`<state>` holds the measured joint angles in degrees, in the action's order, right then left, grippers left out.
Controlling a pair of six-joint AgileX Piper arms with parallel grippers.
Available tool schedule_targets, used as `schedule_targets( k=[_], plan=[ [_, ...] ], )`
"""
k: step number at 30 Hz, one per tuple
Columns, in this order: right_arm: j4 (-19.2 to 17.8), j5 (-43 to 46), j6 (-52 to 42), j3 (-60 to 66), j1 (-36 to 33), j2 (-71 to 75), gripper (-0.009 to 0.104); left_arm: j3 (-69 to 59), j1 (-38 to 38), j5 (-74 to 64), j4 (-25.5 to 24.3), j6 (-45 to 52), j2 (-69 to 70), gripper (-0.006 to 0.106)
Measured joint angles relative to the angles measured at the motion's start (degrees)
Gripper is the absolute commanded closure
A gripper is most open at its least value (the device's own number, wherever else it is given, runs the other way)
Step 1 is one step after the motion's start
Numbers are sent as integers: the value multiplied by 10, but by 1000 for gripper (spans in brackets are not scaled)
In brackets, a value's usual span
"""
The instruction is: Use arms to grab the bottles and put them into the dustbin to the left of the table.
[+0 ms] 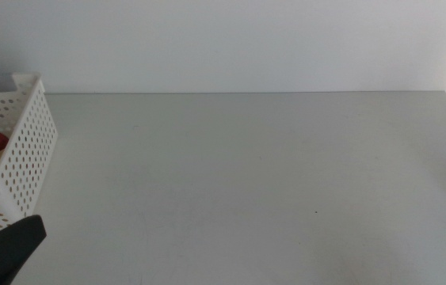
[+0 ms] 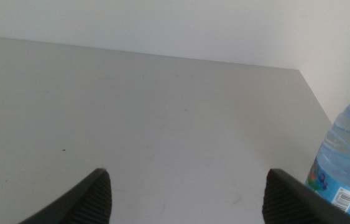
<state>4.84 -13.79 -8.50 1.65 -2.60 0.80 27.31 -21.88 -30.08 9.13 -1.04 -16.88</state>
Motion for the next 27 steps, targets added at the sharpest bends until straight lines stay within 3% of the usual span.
schedule_targets(
  k=[6, 14, 19, 27],
  plan=[
    [0, 0, 0, 0, 0, 0, 33, -27, -28, 1, 30, 21, 20, 7],
    [0, 0, 0, 0, 0, 0, 33, -31, -148, 47, 14, 62, 20, 9],
    [0, 0, 0, 0, 0, 0, 33, -31, -165, 64, 11, 98, 20, 13],
    [0, 0, 0, 0, 0, 0, 33, -31, -165, 65, 10, 102, 20, 29]
  ],
)
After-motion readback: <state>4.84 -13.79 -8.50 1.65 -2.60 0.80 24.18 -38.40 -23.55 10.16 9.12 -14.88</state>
